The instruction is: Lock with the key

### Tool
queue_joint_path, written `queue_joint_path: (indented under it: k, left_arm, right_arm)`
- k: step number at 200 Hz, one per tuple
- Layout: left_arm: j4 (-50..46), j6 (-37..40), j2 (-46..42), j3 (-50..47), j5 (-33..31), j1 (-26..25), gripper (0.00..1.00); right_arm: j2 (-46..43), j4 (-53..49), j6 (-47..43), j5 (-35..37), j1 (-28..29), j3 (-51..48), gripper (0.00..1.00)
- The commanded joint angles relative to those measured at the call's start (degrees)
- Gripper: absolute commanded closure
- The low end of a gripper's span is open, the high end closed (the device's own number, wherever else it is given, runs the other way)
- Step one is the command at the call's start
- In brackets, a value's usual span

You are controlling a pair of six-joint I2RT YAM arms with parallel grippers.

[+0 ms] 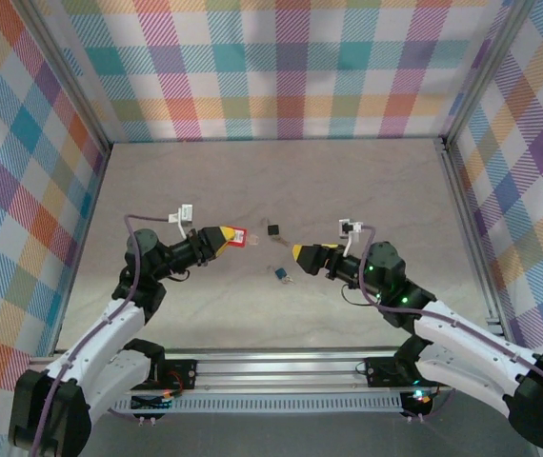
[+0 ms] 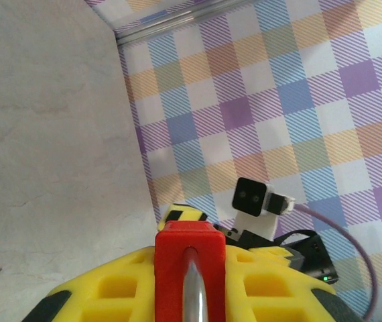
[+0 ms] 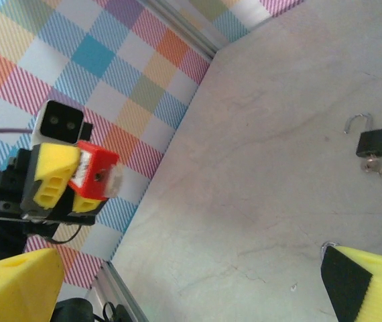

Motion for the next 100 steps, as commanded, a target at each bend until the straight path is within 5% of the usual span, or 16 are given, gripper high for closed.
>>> queue_joint_path:
  k: [1,62,100]
  left_arm:
    - [7.3,0.0,2.2,3.2,-0.3,-1.5,1.00]
    - [17.0,0.6,7.8,3.9,-2.4,-6.6,1.00]
    - [24.5,-0.6,11.2,2.7,-1.5,-8.8,1.00]
  right_arm:
    - [0.6,-3.0,-3.2,-5.3,-0.3,3.4,0.01]
    - [6.0,7.5,3.0,-14.0,-0.3,1.9,0.00]
    - [8.7,16.6,4.8,-18.2,-0.3,1.4,0.21]
